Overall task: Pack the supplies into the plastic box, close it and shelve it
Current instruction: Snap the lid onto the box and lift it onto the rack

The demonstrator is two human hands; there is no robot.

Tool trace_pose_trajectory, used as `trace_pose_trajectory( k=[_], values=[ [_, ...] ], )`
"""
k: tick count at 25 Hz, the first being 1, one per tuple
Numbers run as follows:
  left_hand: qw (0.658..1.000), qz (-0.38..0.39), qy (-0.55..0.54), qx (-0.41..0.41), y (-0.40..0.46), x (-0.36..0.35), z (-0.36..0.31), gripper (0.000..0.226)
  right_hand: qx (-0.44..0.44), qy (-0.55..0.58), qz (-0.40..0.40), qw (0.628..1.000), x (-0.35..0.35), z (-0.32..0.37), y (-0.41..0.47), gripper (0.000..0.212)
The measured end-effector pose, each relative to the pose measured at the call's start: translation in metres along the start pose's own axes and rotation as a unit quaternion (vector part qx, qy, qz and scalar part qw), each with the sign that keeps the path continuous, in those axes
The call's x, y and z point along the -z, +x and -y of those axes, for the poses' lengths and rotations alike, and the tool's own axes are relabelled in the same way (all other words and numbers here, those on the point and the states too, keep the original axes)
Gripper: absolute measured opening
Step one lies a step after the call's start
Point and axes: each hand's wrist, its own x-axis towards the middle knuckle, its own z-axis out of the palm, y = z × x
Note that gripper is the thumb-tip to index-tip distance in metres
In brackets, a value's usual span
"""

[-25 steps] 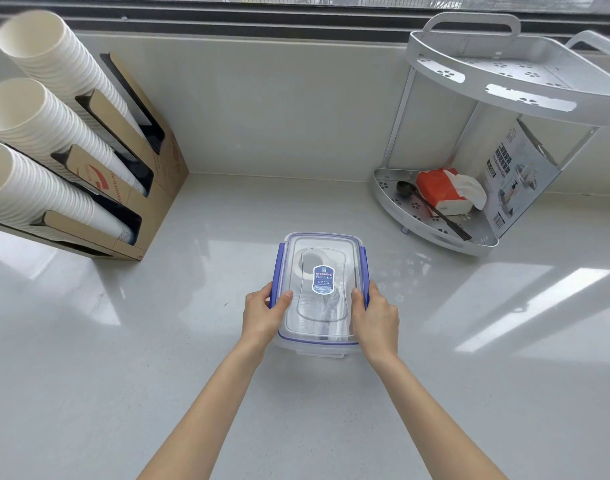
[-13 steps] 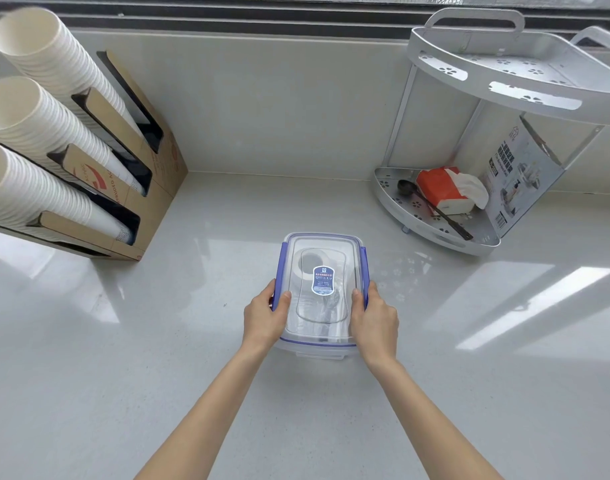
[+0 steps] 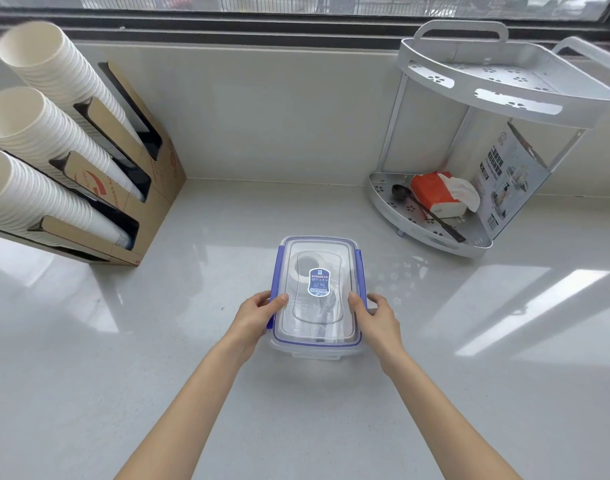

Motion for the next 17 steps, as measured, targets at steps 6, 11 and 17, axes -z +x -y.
trace_pose_trajectory(
  k=[6, 11, 17],
  values=[
    [0.998, 0.029, -0.038, -0.033, -0.008, -0.006, -0.012, 0.020, 0.028, 0.022, -0.026, 0.999, 0.006, 0.003, 0.002, 0.041],
    [0.997, 0.032, -0.032, -0.066, -0.013, -0.008, -0.032, 0.031, 0.064, 0.033, -0.041, 0.997, 0.021, 0.021, 0.001, 0.040],
    [0.993, 0.024, -0.029, -0.111, -0.023, -0.012, -0.074, 0.038, 0.109, 0.046, -0.022, 0.993, 0.049, 0.065, -0.004, 0.029]
  ],
)
